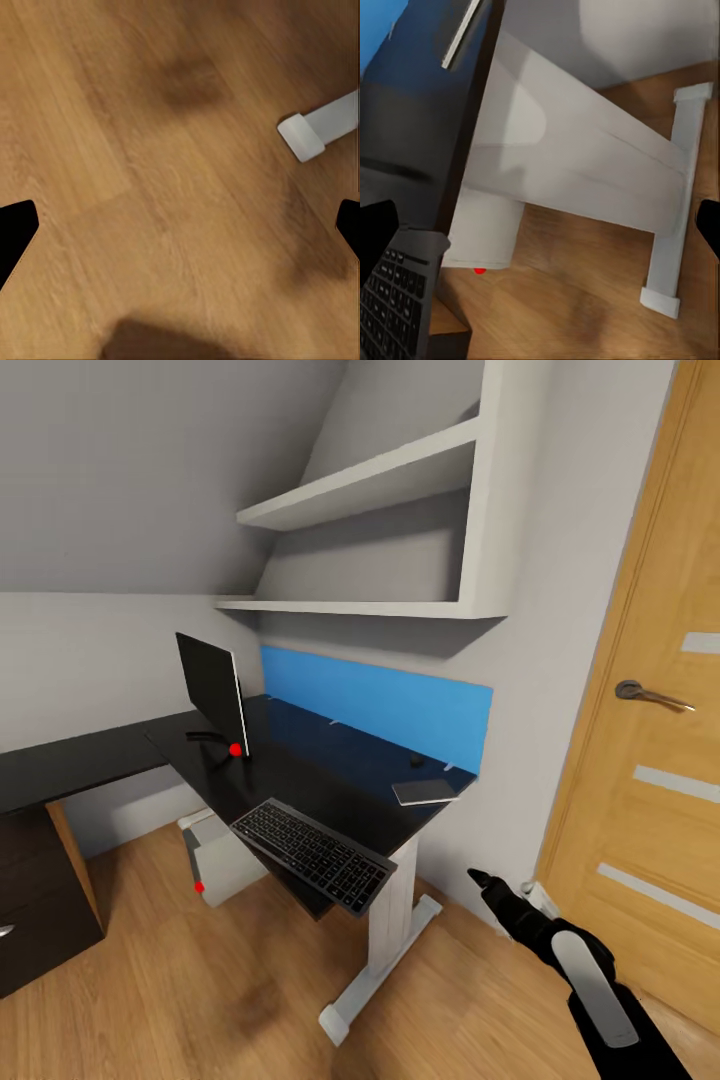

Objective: In the bedroom, organize the workspace by keeping the computer under the desk, ensuring the monitor is on the desk, placing the keyboard on the desk next to the monitor, placing the mouse on the desk next to the keyboard, moving the folder from the swivel chair onto the desk next to the mouse, stacking the notebook on top of the folder with the pen on top of the notebook, and positioning the swivel chair next to the desk.

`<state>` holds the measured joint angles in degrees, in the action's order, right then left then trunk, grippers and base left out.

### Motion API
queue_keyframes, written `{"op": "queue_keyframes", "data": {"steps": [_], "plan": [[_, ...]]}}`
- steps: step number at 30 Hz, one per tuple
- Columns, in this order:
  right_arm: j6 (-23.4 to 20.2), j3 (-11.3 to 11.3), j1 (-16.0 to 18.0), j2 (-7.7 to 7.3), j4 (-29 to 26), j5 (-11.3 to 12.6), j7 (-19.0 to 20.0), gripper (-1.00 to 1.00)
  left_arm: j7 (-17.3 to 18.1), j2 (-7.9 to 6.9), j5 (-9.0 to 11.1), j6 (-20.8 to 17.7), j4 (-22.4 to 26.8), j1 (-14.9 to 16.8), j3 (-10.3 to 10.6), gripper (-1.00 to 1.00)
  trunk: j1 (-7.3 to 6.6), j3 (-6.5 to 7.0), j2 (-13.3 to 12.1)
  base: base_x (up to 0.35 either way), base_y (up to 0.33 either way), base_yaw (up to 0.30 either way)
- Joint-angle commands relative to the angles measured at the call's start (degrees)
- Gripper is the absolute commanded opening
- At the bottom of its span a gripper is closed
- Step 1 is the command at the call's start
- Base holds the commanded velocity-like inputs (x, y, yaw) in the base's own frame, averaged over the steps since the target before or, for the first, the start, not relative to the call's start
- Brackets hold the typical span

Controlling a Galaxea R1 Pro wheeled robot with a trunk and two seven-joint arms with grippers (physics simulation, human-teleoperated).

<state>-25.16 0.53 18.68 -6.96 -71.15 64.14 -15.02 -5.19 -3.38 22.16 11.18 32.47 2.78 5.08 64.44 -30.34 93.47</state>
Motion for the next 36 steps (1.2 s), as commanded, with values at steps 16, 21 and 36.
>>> {"op": "queue_keyframes", "data": {"steps": [16, 21, 36], "plan": [[-1.2, -1.5, 0.3, 0.1, 3.6, 0.8, 8.7, 1.0, -0.3, -0.26, 0.6, -0.4, 3.3, 0.0, 0.2, 1.0, 1.31, -1.14, 2.4, 0.0, 0.0, 0.0], [-1.7, -3.1, 0.3, 0.51, 3.4, 0.7, 9.1, 1.0, -0.3, -0.8, 0.7, -6.4, 8.2, 0.0, 0.1, 1.0, 2.41, -2.04, 4.4, 0.0, 0.0, 0.0], [-1.8, -8.7, 0.2, 0.82, -2.0, 0.4, 9.3, 1.0, 0.9, -1.66, 8.7, -40.1, 37.0, 0.0, -10.8, 1.0, 5.71, -4.73, 10.5, 0.0, 0.0, 0.0]]}}
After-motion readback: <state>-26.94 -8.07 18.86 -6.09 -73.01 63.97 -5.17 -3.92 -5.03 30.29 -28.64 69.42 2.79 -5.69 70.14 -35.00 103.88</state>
